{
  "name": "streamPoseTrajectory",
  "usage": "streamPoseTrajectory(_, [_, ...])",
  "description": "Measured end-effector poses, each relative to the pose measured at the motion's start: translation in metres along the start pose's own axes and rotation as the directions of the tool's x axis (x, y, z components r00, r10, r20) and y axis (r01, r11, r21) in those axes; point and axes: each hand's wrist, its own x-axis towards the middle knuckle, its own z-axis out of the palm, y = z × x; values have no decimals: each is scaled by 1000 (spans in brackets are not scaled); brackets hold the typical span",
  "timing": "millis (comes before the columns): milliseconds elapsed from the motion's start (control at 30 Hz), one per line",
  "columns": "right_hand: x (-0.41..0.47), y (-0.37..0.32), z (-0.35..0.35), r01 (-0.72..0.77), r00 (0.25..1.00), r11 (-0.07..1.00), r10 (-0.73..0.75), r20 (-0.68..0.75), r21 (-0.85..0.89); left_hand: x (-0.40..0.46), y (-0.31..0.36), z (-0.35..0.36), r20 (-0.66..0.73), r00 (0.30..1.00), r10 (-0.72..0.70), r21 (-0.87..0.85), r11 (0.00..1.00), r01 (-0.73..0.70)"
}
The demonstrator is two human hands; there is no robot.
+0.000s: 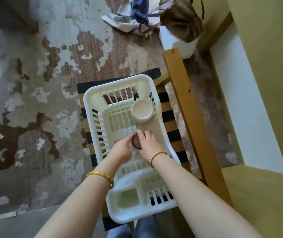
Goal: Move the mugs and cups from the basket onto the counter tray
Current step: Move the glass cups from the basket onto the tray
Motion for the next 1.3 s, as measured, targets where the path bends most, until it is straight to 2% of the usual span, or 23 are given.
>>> streamPoseTrajectory(133, [5, 0, 2, 19, 999, 999, -20, -37, -34, -3, -5, 5, 51, 998, -25, -133, 991, 32])
streamPoseTrajectory(267, [2, 1, -1, 16, 999, 999, -15, -41, 36, -13, -3, 4, 88, 996, 9, -200, 980, 9])
streamPoseTrajectory(333, [-7, 1, -2, -10, 998, 992, 17, -59, 123, -21, -1, 1, 90, 995, 41, -200, 980, -22])
streamPoseTrajectory(433, [-28, -5, -6, -58, 991, 937, 94, -90, 344, -38, 0, -2, 95, 991, 90, -180, 981, -71])
streamPoseTrajectory(600, [-80, -22, -23, 1, 965, 827, 146, -216, 562, -74, 4, -16, 15, 973, 230, -142, 964, -226])
streamPoseTrajectory(700, [-119, -36, -39, 32, 945, 743, 195, -262, 668, -99, 12, -30, -50, 930, 364, -19, 931, -365])
streamPoseTrajectory(800, [-155, -50, -57, 85, 922, 685, 222, -318, 723, -127, 28, -41, -145, 885, 443, 19, 895, -445])
streamPoseTrajectory(1033, [-236, -63, -88, 210, 818, 649, 293, -495, 731, -198, 65, -50, -272, 720, 639, 195, 769, -608])
streamPoseTrajectory(1200, [-294, -54, -94, 363, 686, 554, 385, -617, 749, -243, 104, -34, -287, 604, 744, 172, 660, -731])
streamPoseTrajectory(1300, [-337, -38, -96, 453, 606, 450, 478, -636, 770, -270, 136, -14, -251, 578, 776, 89, 614, -785])
